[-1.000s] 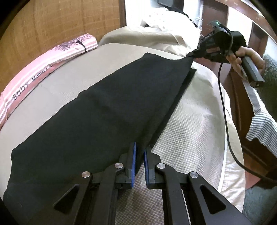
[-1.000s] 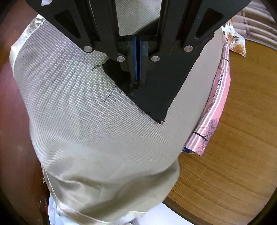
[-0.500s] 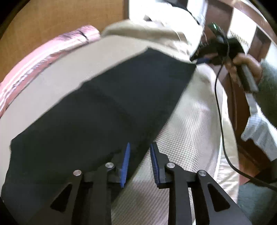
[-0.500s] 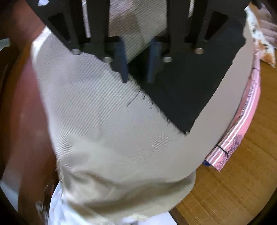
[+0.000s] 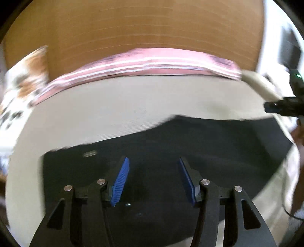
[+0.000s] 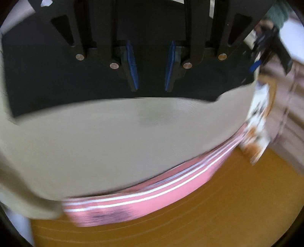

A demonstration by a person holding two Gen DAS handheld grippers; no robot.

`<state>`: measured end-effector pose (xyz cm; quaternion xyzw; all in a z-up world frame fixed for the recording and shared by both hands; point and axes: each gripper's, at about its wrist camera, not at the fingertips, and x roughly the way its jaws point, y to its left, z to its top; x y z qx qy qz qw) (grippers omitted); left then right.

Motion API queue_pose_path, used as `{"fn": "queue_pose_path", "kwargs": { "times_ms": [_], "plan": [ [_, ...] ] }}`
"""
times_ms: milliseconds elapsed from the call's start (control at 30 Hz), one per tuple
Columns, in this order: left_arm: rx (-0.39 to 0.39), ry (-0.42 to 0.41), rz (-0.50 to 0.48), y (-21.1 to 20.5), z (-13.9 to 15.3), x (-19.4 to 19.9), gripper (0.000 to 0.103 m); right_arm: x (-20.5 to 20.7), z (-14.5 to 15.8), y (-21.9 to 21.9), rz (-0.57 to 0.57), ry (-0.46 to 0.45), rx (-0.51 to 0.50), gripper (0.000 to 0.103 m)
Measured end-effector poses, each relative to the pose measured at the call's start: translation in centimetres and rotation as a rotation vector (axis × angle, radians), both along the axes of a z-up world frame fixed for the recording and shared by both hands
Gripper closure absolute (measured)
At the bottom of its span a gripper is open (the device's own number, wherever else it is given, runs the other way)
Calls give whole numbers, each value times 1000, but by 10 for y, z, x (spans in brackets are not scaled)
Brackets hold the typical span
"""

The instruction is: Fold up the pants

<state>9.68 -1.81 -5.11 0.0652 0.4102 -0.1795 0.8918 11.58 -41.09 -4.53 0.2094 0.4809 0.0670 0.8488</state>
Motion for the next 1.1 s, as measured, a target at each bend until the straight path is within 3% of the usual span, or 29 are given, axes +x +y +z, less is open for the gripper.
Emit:
{"fn": "queue_pose_path", "kwargs": {
  "times_ms": [133,333,600,633,667,733,800,933,1033,1100],
  "plan": [
    [4,42,152,62,-13,10,49,60,-17,87,248,37,35,75],
    [-6,117,246,108,-38,7,49,119,-48,167,434,141,51,75],
    [35,123,224,109,-54,9,49,149,-76,201,514,237,1,74],
    [34,122,222,110,-55,10,49,149,-77,198,516,241,8,77],
    [31,122,223,111,-55,12,49,150,-77,199,506,231,16,90],
    [22,127,225,114,-55,15,49,151,-69,200,499,188,42,93],
    [16,127,231,117,-55,18,49,154,-63,203,485,153,4,94],
    [27,122,227,117,-56,19,49,158,-81,206,460,148,-69,95],
    [34,119,222,116,-56,20,48,157,-81,199,437,138,-42,94],
    [37,128,229,115,-54,22,48,155,-78,201,444,126,-59,83]
  ]
}}
